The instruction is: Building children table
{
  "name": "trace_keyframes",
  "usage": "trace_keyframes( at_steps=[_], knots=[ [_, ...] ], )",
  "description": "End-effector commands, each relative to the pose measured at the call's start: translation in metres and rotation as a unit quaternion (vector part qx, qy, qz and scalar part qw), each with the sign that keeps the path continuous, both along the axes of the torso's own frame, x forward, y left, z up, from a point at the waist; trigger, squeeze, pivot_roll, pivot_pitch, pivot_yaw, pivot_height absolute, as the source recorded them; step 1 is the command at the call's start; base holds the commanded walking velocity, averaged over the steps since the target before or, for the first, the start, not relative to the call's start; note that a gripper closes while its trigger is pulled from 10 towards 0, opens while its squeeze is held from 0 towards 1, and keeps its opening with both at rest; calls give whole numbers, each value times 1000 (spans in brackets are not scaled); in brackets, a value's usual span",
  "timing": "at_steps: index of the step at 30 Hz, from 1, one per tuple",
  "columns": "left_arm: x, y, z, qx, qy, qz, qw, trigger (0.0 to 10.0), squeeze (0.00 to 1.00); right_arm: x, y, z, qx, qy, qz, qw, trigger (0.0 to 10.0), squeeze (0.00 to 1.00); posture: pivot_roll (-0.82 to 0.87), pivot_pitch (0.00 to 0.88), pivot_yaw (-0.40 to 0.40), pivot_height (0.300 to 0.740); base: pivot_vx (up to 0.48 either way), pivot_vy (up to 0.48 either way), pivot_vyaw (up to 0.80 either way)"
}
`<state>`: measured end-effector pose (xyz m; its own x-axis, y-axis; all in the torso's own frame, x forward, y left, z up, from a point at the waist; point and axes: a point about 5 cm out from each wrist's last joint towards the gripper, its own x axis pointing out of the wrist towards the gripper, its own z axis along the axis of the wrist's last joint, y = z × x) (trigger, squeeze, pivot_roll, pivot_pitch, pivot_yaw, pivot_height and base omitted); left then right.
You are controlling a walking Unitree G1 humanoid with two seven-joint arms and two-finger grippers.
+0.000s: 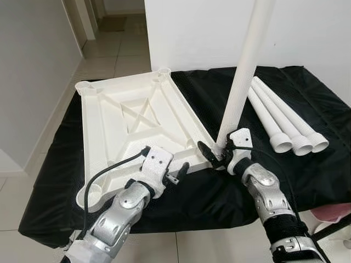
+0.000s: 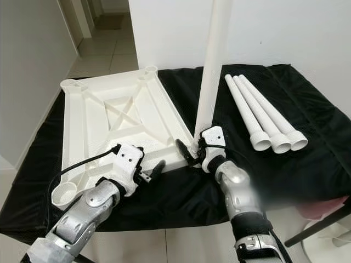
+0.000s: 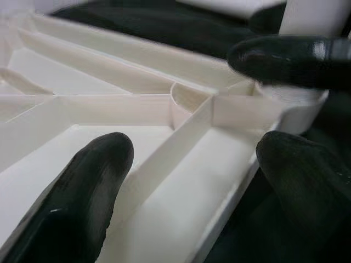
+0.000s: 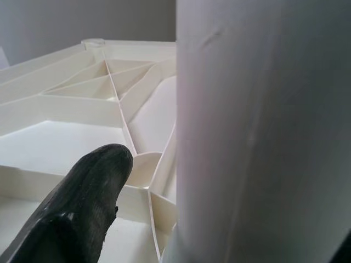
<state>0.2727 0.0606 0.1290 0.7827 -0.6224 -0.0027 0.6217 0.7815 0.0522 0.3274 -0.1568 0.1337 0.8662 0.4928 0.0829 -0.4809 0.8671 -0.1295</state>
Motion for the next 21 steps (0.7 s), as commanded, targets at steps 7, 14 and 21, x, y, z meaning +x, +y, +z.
trace_keyframes(
  at_steps=[7,14,21],
  knots=[
    [-4,3,4,-20,-39,-45,998,10000,0,-2,-5,-5,-7,-17,27,999,10000,0,-59,3,69,740,0,0,0],
    [-14,-4,6,-22,-47,-102,993,10000,0,10,-14,-2,-48,-18,54,997,10000,0,-55,0,69,740,0,0,0],
    [-17,-7,3,-10,-53,-118,992,10000,0,16,-17,2,-69,-22,56,996,10000,0,-52,0,74,740,0,0,0]
  ],
)
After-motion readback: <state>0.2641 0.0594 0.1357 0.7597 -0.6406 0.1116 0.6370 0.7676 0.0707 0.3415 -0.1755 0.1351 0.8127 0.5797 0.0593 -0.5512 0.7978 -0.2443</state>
